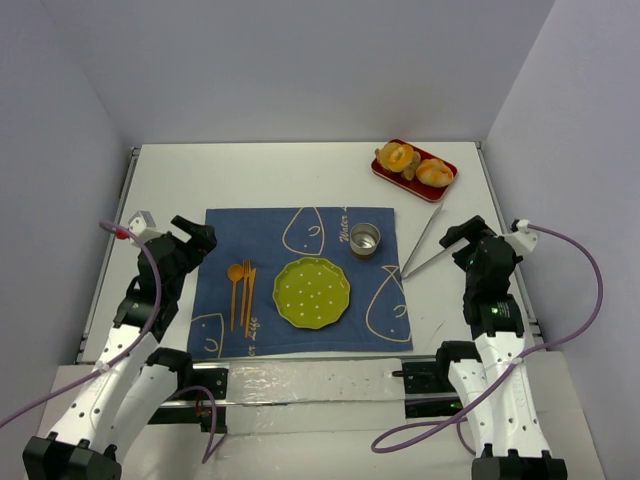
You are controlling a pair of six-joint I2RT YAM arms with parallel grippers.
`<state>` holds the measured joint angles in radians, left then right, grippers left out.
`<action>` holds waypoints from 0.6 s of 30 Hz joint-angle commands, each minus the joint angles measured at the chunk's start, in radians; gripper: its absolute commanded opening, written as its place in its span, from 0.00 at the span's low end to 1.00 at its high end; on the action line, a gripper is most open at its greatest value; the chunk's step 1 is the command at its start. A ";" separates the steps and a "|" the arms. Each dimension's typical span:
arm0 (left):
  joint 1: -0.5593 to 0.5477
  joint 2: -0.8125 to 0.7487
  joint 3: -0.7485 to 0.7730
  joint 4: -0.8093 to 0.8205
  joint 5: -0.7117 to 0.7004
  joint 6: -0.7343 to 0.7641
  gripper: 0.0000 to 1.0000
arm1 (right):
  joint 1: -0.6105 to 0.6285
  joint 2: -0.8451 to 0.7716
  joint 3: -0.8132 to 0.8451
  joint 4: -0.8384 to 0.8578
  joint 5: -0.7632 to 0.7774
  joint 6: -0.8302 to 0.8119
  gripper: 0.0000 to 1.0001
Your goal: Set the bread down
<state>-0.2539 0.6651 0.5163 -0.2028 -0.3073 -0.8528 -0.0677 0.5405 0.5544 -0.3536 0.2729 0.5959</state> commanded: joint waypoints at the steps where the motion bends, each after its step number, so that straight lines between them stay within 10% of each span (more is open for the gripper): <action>1: 0.001 0.010 0.028 0.010 -0.010 0.012 0.99 | 0.005 -0.018 -0.029 0.057 -0.013 0.011 1.00; 18: 0.001 0.041 0.016 0.057 0.037 0.021 0.99 | 0.178 0.271 0.101 -0.153 0.091 0.079 1.00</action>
<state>-0.2539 0.7019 0.5163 -0.1982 -0.3020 -0.8520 0.0477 0.7706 0.5964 -0.4594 0.2776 0.6354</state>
